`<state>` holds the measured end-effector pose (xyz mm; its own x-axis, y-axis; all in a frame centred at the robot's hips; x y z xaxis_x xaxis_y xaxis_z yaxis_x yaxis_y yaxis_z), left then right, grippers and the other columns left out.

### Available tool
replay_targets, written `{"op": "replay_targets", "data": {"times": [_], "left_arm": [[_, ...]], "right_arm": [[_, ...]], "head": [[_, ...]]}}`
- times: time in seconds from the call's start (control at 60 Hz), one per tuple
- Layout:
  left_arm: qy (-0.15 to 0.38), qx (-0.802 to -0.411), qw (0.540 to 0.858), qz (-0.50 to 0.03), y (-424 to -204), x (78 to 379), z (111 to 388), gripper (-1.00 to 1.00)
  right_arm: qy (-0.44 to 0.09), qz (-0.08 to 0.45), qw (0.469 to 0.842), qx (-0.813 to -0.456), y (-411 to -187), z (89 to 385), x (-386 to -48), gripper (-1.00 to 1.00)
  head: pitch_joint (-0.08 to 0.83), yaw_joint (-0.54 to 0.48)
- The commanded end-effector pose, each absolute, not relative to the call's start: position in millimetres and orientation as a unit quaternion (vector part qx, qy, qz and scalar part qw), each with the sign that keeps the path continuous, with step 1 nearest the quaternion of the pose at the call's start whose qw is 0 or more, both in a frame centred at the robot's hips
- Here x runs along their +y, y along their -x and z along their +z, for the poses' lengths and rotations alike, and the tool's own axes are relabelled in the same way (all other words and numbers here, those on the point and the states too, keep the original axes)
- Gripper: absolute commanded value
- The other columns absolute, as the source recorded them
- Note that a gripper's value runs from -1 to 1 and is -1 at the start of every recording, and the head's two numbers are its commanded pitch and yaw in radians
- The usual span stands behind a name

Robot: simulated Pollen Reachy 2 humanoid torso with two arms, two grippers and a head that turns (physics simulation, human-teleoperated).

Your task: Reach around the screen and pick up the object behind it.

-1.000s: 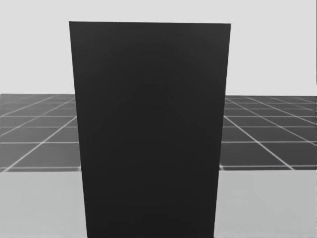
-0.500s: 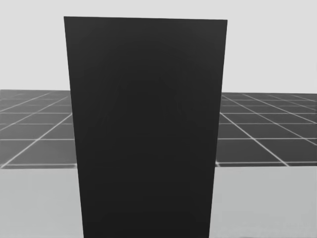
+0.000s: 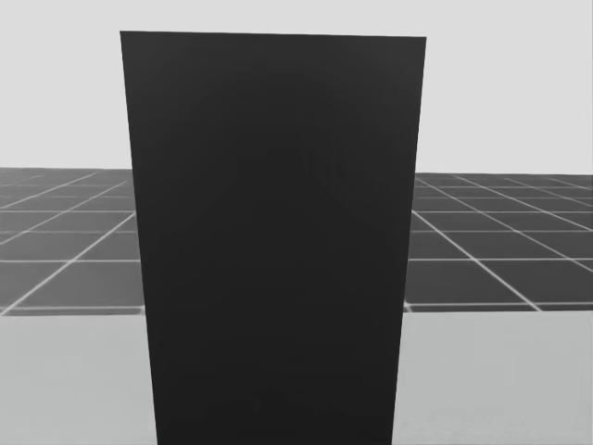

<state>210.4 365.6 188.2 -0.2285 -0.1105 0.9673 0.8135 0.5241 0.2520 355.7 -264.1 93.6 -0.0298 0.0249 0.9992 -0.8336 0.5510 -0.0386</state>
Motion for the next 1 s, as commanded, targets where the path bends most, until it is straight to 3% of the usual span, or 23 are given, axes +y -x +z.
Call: {"op": "replay_targets", "data": {"times": [0.017,0.567,0.883,1.0], "left_arm": [[0.266,-0.674,0.554,-0.41,-209,366,188,-1.0],[0.251,-0.678,0.559,-0.407,-211,367,189,-1.0],[0.244,-0.681,0.558,-0.407,-210,369,192,-1.0],[0.241,-0.683,0.557,-0.406,-210,370,193,-1.0]], "right_arm": [[-0.307,0.353,0.613,-0.637,-353,96,-267,1.0],[-0.207,0.3,0.594,-0.717,-304,149,-373,1.0],[-0.146,0.262,0.552,-0.778,-310,206,-397,1.0],[-0.107,0.215,0.519,-0.82,-312,244,-405,1.0]], "head": [[0.093,-0.04],[0.087,-0.04],[0.086,-0.04],[0.084,-0.04]]}}
